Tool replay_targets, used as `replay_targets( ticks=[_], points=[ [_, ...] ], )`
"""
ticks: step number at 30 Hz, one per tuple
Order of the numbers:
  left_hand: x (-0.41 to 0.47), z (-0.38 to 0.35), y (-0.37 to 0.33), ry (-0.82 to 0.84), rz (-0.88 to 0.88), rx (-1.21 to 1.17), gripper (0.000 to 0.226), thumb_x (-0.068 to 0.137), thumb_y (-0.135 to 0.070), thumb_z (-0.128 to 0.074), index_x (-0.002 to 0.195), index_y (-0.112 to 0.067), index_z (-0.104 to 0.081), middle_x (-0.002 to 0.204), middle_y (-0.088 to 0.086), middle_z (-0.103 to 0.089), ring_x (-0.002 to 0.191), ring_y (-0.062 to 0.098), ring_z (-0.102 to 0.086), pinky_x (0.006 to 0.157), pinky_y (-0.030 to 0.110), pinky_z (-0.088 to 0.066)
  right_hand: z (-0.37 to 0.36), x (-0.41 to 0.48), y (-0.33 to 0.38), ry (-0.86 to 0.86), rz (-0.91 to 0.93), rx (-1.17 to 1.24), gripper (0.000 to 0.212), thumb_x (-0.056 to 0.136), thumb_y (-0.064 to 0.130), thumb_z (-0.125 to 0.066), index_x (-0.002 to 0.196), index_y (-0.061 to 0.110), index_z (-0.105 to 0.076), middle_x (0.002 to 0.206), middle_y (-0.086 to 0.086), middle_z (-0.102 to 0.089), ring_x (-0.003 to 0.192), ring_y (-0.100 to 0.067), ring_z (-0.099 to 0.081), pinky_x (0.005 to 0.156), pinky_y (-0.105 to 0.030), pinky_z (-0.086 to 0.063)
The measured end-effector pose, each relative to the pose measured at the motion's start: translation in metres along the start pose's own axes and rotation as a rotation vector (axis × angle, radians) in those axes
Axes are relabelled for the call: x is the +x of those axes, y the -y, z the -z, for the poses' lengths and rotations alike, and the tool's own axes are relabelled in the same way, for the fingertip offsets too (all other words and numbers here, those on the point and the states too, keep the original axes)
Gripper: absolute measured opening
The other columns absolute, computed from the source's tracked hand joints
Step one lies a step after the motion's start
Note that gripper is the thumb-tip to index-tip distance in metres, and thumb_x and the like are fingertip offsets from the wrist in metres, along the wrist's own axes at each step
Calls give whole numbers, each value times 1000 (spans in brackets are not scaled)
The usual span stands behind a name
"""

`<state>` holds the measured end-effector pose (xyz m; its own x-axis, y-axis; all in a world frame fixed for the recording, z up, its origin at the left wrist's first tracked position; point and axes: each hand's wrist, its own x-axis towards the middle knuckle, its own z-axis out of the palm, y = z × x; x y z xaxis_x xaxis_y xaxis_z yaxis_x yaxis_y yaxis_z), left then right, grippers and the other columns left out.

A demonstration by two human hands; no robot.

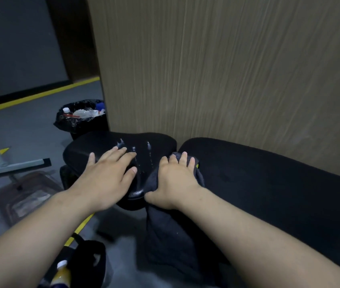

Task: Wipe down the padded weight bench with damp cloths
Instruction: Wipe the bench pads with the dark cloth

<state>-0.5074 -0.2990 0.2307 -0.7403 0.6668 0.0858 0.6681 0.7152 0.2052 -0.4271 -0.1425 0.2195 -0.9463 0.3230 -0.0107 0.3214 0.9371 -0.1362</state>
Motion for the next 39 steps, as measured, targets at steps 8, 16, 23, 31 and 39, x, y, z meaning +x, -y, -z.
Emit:
replay_targets(
  ticks=[8,16,23,31,39],
  points=[
    [10,2,12,-12,36,-18,55,103,-48,-26,155,-31,-24,165,-7,-15,152,12,-1,121,55,-5,22,54,-50,121,151,180,88,73,51,-69,144,11,-37,156,-10,-31,151,-28,-2,123,-47,-3],
    [17,-4,25,20,44,-9,58,102,-53,-25,156,-31,-20,166,-7,-11,152,12,1,122,52,-3,24,106,-88,49,44,273,92,57,60,-66,137,21,-42,132,2,-45,138,-25,-33,117,-33,-20],
    [32,-10,18,-10,9,7,58,102,-53,-27,156,-32,-19,166,-8,-11,152,11,1,123,51,-5,23,135,-106,-57,-23,162,89,70,56,-65,148,28,-35,158,-9,-29,148,-24,-17,120,-51,-18],
    [43,-14,-2,-24,-50,10,58,101,-54,-28,155,-32,-21,165,-7,-12,152,12,0,123,51,-5,24,123,-115,-121,-43,204,49,77,50,-63,118,26,-54,113,2,-54,111,-22,-53,95,-37,-44],
    [52,-17,-44,-70,-230,-17,48,99,-51,-41,140,-28,-48,138,-8,-49,132,14,-39,110,40,-34,41,23,-158,-17,116,351,54,75,23,-73,124,39,-57,137,19,-54,136,1,-40,108,-16,-33]
  ],
)
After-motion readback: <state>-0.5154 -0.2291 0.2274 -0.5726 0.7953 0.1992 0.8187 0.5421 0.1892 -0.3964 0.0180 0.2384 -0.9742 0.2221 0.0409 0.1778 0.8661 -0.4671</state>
